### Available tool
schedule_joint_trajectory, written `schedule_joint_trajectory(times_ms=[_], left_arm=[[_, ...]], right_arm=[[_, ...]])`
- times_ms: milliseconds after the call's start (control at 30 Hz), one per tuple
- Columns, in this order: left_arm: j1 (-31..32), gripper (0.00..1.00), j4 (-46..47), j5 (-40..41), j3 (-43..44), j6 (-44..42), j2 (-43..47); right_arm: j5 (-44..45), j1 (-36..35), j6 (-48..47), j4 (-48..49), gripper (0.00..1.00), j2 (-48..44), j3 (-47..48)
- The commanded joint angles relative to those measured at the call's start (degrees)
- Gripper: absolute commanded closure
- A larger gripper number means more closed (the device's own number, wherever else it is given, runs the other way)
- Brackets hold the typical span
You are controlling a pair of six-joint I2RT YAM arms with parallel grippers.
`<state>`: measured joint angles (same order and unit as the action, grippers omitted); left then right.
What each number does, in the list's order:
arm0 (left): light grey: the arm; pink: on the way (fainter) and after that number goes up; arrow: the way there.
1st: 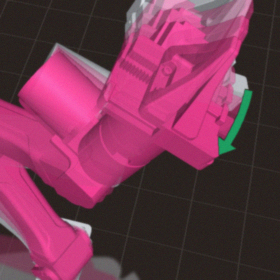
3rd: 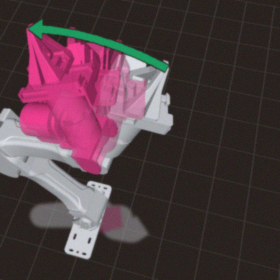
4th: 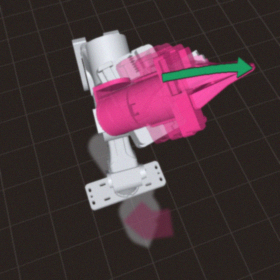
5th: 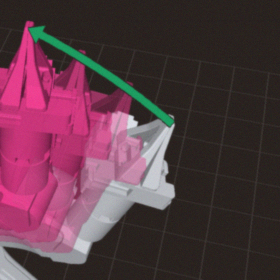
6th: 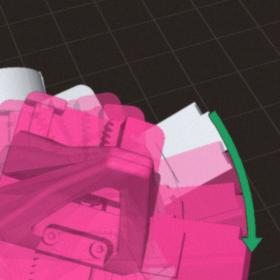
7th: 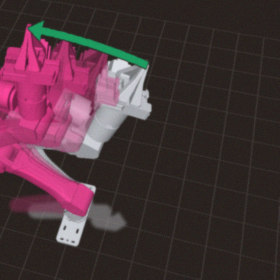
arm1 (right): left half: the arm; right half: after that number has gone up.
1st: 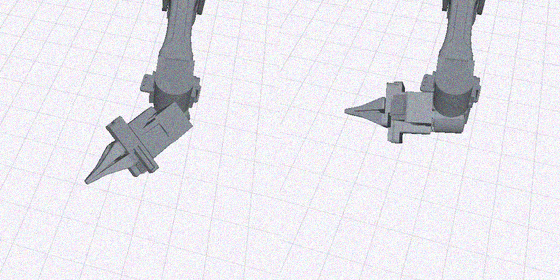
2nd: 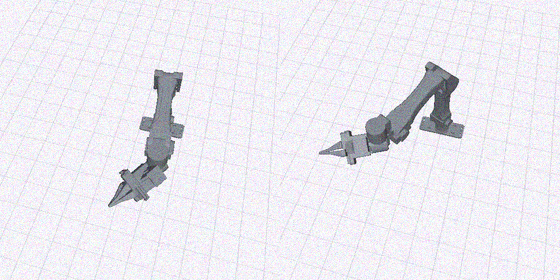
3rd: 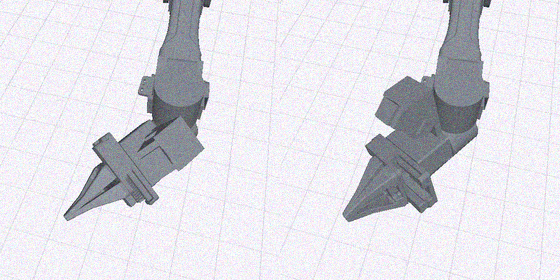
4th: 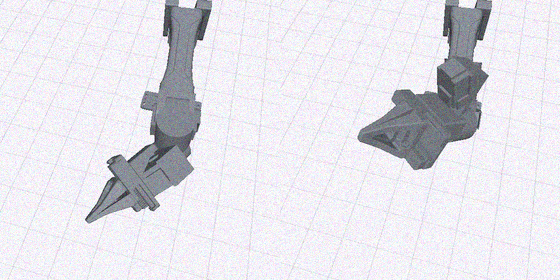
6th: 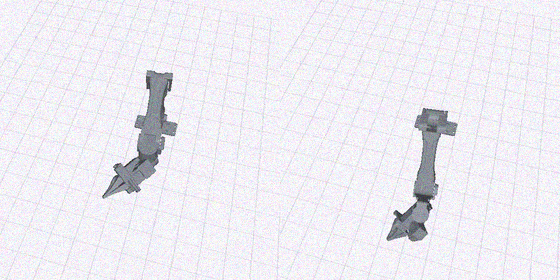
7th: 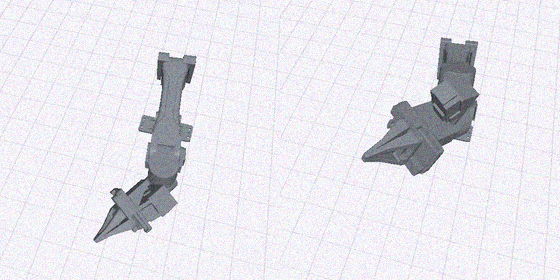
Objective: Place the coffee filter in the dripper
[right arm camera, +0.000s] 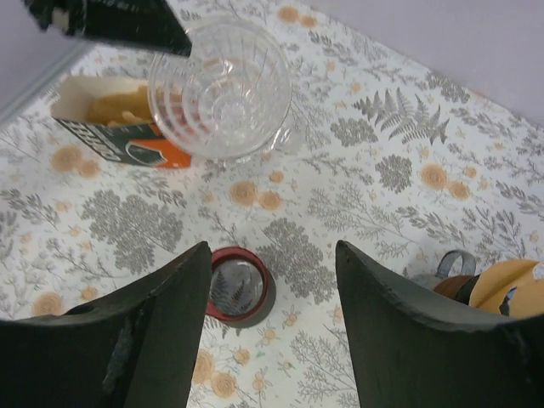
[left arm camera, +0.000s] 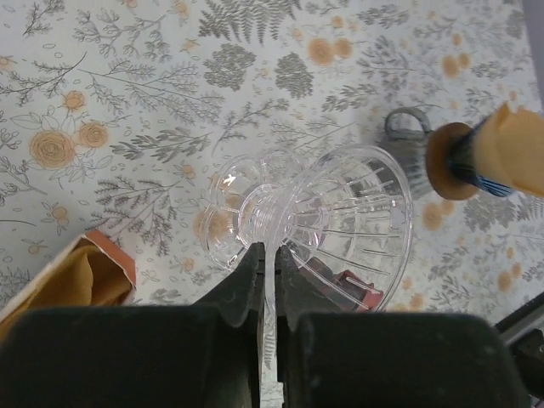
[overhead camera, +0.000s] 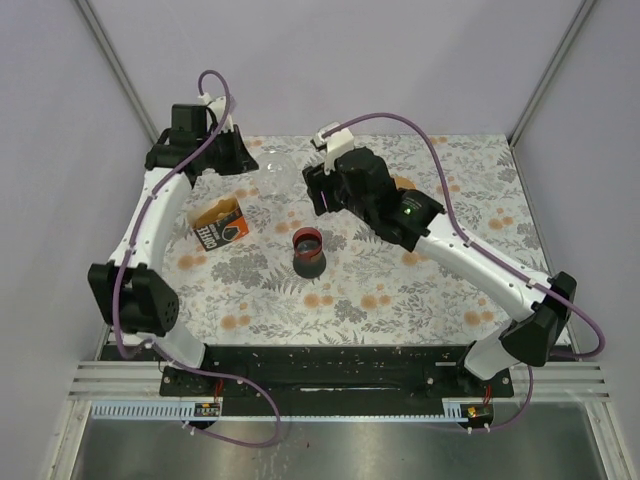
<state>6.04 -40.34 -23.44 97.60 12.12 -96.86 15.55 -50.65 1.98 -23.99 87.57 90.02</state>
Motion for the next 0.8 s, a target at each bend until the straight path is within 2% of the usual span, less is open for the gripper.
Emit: schedule_joint_trajectory(times_ms=[0,200,367,467,667,767], left_arm=[[0.98,1.00,2.63,-3.98,-6.44,2.47,9.21],[2.22,1.00,2.72,-5.21,-12.69,3.96,17.22],[2.39,1.00,3.24,-6.35,-14.54,5.46,20.92],[2.57,1.00,3.42,-7.32,-15.25,6.25,22.06],[3.01,1.00,2.55,-10.39,-17.18,7.30,22.77],[3.45,1.00,1.76,-10.84,-17.62,6.69,23.21]], right_arm=[[-1.39,-0.41,1.54,0.96,0.32,1.54,6.21],[-5.61,-0.41,4.08,-0.09,0.31,6.47,11.23],[-9.04,-0.41,4.88,-1.93,0.33,9.46,12.11],[-8.17,-0.41,4.44,-3.17,0.33,11.21,12.20],[-7.91,-0.41,3.30,-4.40,0.49,14.03,13.96],[-7.64,-0.41,2.59,-4.57,0.73,14.73,14.66]])
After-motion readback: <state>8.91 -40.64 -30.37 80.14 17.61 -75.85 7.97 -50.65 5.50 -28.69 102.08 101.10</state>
